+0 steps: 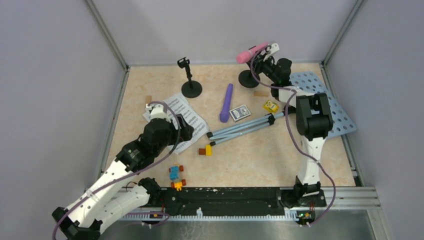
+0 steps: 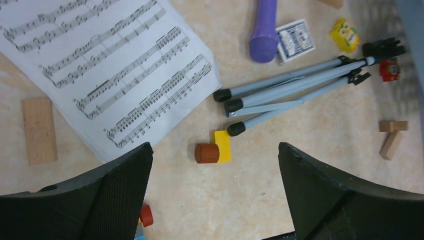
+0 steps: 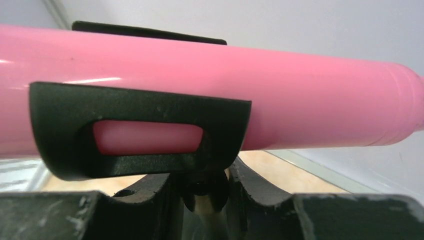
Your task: Pack up the instrument practice props
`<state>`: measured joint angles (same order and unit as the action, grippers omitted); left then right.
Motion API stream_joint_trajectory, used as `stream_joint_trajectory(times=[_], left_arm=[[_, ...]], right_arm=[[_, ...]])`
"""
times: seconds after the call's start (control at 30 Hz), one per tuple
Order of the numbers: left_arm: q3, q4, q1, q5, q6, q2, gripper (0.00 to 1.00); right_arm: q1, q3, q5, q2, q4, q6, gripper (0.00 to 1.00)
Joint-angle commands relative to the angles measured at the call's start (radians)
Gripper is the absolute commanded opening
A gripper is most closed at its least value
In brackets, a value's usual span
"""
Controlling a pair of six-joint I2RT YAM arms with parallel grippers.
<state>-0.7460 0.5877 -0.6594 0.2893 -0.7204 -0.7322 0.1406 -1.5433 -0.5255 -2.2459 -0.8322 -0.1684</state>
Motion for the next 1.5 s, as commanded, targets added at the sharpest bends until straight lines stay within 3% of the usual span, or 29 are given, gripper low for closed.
stream_joint_trajectory(times=[0.0, 0.2, 0.33, 0.53, 0.7, 0.87, 1.0, 1.17, 1.47], left_arm=[[-0.14, -0.039, 0.002, -0.022, 0.111, 0.023, 0.99], [-0.321, 0.011, 0.001, -0.088, 0.2, -0.001, 0.99], [-0.431, 0.031, 0.002, -0.142, 0.218, -0.016, 0.99], [-0.523, 0.027, 0.001, -0.365, 0.253, -0.092, 0.99], [-0.513, 0.035, -0.001, -0.49, 0.303, -0.162, 0.98], [-0.462, -0.016, -0.055, -0.515, 0.304, -0.188, 0.99], [-0.45, -0.065, -0.204, -0.4, 0.275, -0.208, 0.99], [-0.425, -0.105, -0.32, -0.358, 0.236, -0.272, 0.99], [-0.334, -0.103, -0.352, -0.217, 0.266, -0.323, 0.99]], right_arm=[[0.09, 0.186, 0.089, 0.428, -0.189, 0.052, 0.0], [0.291, 0.583, 0.343, 0.865, 0.03, 0.224, 0.0], [0.428, 0.755, 0.513, 1.141, 0.191, 0.247, 0.0], [0.669, 0.948, 0.772, 1.431, 0.399, 0.233, 0.0], [0.879, 1.119, 0.97, 1.589, 0.426, 0.208, 0.0], [0.948, 1.261, 1.01, 1.577, 0.296, 0.128, 0.0], [0.953, 1.317, 0.985, 1.453, 0.107, 0.088, 0.0], [0.954, 1.319, 0.991, 1.296, -0.099, 0.106, 0.0], [0.954, 1.393, 0.929, 1.26, -0.241, 0.096, 0.0]])
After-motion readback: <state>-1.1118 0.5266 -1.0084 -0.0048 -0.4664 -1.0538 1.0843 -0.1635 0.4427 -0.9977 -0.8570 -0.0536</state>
